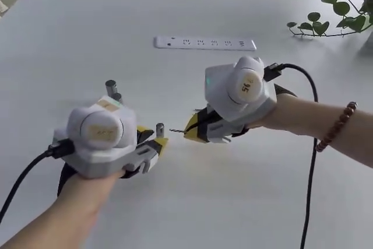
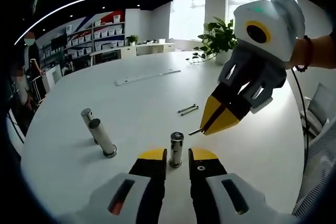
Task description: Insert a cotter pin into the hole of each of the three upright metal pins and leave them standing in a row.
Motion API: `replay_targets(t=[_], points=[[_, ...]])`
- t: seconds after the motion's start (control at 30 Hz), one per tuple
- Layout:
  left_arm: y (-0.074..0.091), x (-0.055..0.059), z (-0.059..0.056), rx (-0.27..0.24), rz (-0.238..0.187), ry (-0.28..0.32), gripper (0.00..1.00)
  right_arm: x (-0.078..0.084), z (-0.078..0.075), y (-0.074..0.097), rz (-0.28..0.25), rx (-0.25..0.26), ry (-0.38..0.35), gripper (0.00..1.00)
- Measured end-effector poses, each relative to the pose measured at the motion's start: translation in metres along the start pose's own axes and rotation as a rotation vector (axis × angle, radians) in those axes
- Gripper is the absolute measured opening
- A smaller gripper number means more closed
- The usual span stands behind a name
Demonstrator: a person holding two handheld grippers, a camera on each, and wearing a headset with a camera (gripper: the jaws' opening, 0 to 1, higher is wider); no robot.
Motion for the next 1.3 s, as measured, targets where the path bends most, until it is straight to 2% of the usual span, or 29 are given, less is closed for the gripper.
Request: replay_targets(t=[0.6,1.3], points=[[-0.008,0.004,0.001,-0.017,0.015,-0.018,0.08,-0.004,-0.005,-0.006,0.021,-0.02,0.048,0.0],[-0.008,0.005,0.0,-0.014,0.007,-0.039,0.07,-0.003,-0.006,-0.01,0.049,-0.026,0.066,0.0]])
Point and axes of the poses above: the centre of the closed fingertips' face, and the gripper's own axes: y roughly backward along the fingers, z roughly to its left, x roughly out of its underside, the point moved 8 cm from there along y, roughly backward along the fingers, and after that the axes turned 14 degrees about -z, right-handed, at the moved point
